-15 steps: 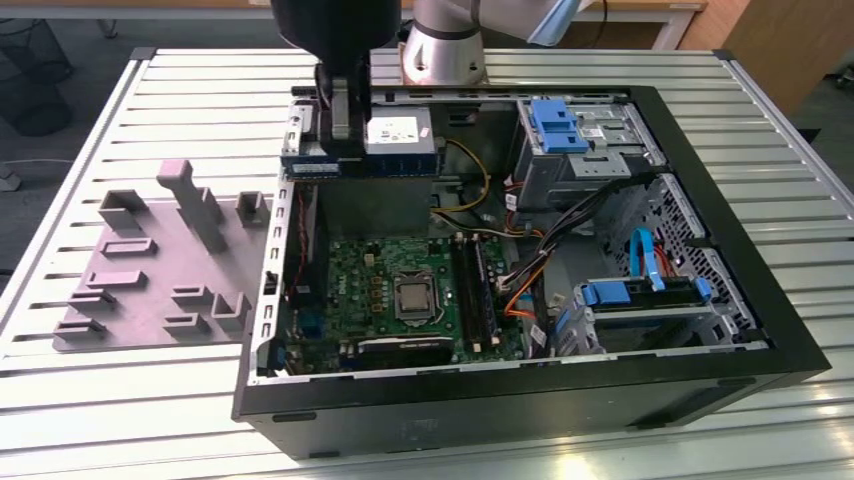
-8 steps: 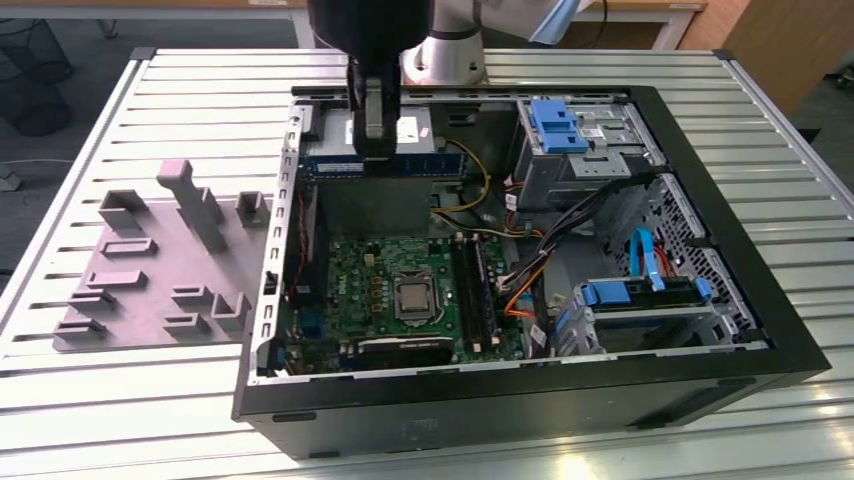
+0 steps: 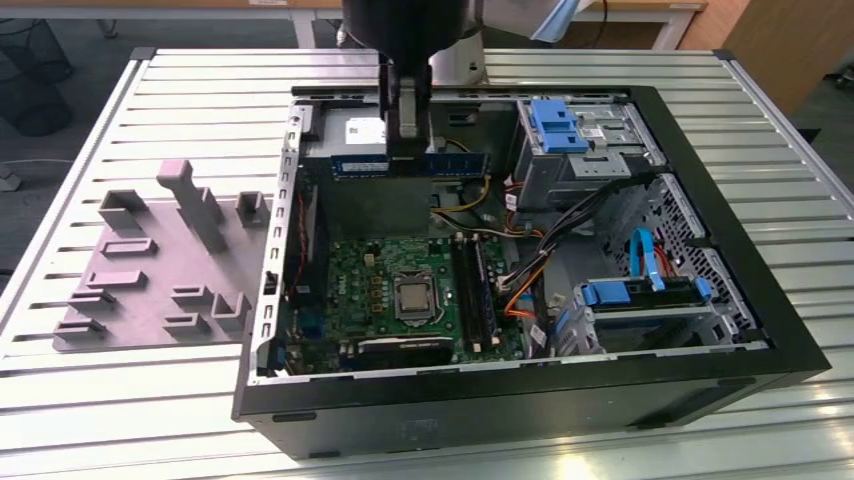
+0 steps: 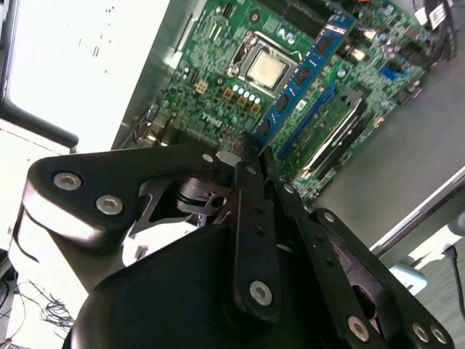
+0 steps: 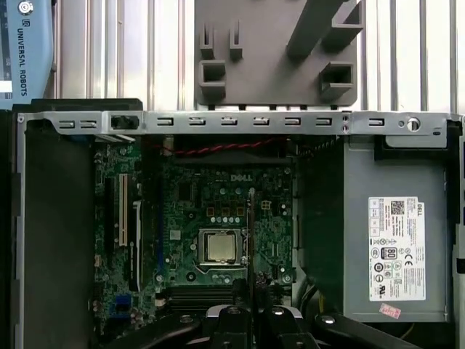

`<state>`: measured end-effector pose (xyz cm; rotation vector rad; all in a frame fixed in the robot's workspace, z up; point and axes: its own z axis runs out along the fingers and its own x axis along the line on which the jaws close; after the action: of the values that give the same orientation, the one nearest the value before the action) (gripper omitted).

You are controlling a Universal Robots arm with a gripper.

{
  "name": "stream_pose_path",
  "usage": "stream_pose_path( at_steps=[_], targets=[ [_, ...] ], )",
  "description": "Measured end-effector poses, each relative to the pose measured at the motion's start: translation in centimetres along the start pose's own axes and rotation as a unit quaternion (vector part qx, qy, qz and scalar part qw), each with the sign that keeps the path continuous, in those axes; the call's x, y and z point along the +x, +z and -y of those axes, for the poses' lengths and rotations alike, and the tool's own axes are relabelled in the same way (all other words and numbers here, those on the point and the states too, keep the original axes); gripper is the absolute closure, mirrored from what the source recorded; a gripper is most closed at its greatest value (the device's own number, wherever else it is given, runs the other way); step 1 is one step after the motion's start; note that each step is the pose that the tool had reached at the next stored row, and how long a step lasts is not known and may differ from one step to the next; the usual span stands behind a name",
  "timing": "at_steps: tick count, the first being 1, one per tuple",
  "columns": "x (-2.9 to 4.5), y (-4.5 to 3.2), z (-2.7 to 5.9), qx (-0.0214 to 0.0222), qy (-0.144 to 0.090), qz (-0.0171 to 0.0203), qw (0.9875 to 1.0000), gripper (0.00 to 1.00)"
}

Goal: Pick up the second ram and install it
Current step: 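Pick up the second ram and move it above second insertion slot, then insert the second ram into the second slot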

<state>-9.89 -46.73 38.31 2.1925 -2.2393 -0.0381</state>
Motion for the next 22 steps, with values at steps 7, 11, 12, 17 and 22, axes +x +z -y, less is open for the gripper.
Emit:
stream_pose_path(
  at_steps=[7, 11, 12, 17, 22],
  targets=[
    [-0.04, -0.03, 1.74, 0.0000, 0.000, 0.0000, 1.0000, 0.86],
    [-0.06, -0.04, 2.63, 0.0000, 0.000, 0.0000, 1.0000, 0.86],
    [-0.05, -0.05, 2.76, 0.0000, 0.000, 0.0000, 1.0000, 0.86],
    [-0.07, -0.05, 2.82, 0.0000, 0.000, 0.0000, 1.0000, 0.86],
    [-0.07, -0.05, 2.83, 0.0000, 0.000, 0.0000, 1.0000, 0.86]
  ],
)
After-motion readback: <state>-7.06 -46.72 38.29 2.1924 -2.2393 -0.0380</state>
